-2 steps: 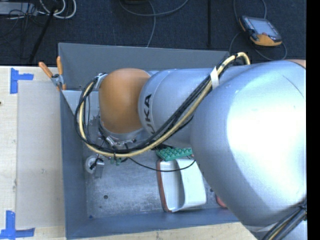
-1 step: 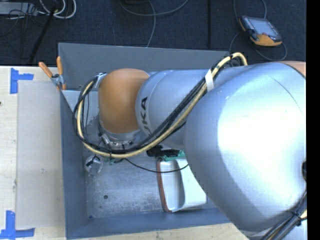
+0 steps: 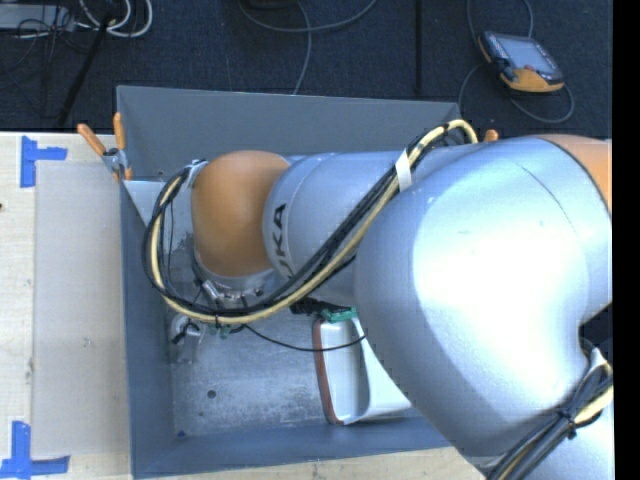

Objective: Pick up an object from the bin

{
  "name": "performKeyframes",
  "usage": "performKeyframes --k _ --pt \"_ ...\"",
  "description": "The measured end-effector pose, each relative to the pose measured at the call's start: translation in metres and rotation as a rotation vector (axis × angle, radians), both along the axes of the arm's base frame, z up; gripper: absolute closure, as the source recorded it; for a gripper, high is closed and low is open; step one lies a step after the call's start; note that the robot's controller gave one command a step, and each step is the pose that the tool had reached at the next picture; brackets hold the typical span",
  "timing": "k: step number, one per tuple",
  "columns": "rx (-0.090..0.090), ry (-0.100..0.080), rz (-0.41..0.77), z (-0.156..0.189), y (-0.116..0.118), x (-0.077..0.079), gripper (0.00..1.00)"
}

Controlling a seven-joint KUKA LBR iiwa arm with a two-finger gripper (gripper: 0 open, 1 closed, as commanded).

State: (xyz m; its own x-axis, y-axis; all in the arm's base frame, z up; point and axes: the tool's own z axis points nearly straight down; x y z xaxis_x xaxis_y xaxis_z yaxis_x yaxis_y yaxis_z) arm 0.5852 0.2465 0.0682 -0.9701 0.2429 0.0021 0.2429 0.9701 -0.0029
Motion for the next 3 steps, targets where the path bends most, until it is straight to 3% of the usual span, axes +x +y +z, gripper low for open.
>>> performKeyframes --k 1,2,3 --pt "-0.001 0.001 -0.002 -0.0005 -0.0004 0.0 0.0" --pt "0.0 0.0 -0.003 0.0002 -0.0006 0.0006 1.0" --pt "0.002 -0.002 -0.006 0.0037 -0.0007 0.0007 1.0"
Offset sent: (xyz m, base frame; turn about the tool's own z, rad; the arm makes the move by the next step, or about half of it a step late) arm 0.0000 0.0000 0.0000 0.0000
